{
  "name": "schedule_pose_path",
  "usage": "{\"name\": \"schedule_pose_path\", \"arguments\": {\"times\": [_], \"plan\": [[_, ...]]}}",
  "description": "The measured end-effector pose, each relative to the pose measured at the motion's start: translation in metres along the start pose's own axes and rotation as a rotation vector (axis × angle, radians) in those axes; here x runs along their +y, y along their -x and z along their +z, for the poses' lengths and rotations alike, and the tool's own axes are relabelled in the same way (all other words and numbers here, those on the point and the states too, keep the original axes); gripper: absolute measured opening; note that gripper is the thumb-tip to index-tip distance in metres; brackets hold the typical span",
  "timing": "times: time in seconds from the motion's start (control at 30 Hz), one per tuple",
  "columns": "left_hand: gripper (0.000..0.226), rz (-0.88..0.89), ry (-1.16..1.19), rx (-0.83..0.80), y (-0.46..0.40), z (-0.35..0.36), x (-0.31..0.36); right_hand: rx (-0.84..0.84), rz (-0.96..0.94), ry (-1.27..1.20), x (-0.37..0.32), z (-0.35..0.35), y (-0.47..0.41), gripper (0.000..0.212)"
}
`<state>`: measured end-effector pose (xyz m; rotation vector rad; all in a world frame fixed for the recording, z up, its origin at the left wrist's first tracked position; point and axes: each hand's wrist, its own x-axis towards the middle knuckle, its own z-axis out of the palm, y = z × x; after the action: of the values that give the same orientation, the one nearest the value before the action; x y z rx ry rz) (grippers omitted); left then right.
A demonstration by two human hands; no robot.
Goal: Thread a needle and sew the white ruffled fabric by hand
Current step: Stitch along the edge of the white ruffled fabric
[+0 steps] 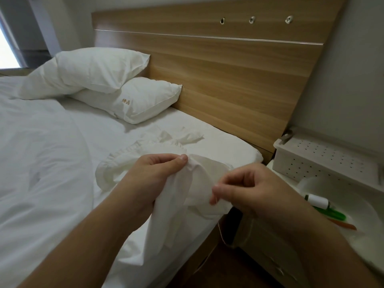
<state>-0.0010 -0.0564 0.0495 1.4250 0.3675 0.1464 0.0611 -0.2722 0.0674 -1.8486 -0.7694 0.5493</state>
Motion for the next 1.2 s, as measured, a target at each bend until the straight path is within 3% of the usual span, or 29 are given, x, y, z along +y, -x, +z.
{"name": "schedule_pose_path", "arguments": {"times": [0.1,0.17,0.47,0.63,0.87,1.1,1.2], "plan": [[0.019,0.006,-0.015,-0.004,0.000,0.000,0.000,0.320,-0.052,-0.006,0.011,0.011,-0.010,0.010],[0.018,0.013,-0.025,-0.003,0.000,0.000,-0.001,0.423,-0.113,-0.014,0.014,0.017,-0.014,0.007],[0.016,0.060,-0.082,-0.004,0.000,0.003,-0.003,0.545,-0.270,-0.010,0.014,0.031,-0.016,0.011],[0.015,0.078,0.001,0.140,-0.003,0.000,-0.004,0.702,-0.169,-0.175,0.016,0.022,-0.015,0.041],[0.017,0.067,0.033,0.233,-0.007,0.000,-0.006,0.861,-0.072,-0.110,0.024,0.018,-0.019,0.006],[0.018,0.064,0.033,0.250,-0.008,-0.002,-0.006,0.777,0.023,0.012,0.025,-0.001,-0.014,0.018],[0.018,0.064,0.007,0.233,-0.007,-0.001,-0.005,0.869,0.036,0.095,0.030,-0.007,-0.015,0.008]]}}
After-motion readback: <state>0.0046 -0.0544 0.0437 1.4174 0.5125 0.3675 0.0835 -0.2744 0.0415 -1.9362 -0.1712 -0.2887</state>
